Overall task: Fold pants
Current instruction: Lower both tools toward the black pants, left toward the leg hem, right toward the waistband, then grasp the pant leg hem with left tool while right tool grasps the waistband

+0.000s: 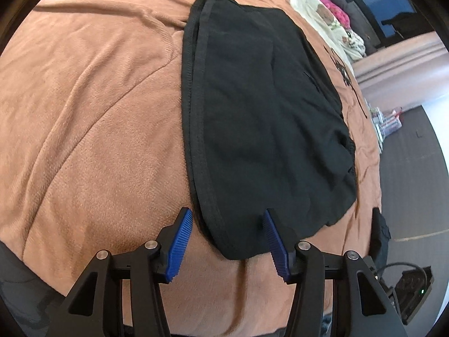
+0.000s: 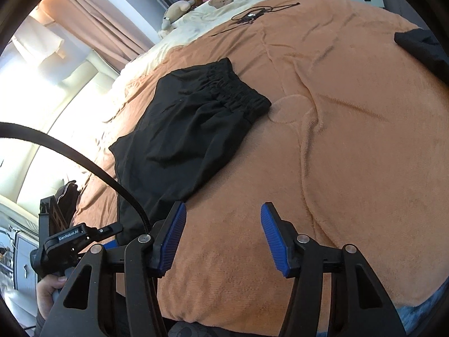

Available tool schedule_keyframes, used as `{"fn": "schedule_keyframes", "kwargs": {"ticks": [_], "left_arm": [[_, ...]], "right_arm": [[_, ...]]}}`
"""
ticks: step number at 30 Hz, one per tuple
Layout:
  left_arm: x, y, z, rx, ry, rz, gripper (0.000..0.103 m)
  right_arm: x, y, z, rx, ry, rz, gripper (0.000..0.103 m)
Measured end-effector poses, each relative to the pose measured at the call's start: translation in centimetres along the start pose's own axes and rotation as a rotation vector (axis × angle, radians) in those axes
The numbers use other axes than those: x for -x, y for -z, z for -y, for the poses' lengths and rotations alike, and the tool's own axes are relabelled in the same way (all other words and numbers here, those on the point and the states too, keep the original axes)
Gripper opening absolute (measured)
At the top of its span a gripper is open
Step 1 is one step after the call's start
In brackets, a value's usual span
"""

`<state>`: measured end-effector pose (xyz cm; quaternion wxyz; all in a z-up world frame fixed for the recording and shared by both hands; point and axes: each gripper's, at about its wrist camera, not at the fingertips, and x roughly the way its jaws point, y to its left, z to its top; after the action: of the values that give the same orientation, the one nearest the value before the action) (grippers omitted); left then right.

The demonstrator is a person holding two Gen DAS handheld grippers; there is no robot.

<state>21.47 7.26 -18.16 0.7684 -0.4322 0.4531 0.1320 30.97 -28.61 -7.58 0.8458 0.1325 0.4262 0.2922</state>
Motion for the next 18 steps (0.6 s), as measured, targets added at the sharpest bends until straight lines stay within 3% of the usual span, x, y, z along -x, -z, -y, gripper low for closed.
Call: {"fn": "schedule_keyframes", "kwargs": {"ticks": [11, 18], "left_arm": [[0.0, 1.0, -0.6, 0.115, -0.006, 0.177, 0.055], [0.1, 1.4, -0.6, 0.142, -0.008, 0.229, 0.053]], "right_arm": [[-1.1, -0.7, 1.4, -0.070, -0.037, 0.021, 0.054], [-2.7, -1.7, 1.9, -0.103, -0.073, 0.016, 0.054]]}}
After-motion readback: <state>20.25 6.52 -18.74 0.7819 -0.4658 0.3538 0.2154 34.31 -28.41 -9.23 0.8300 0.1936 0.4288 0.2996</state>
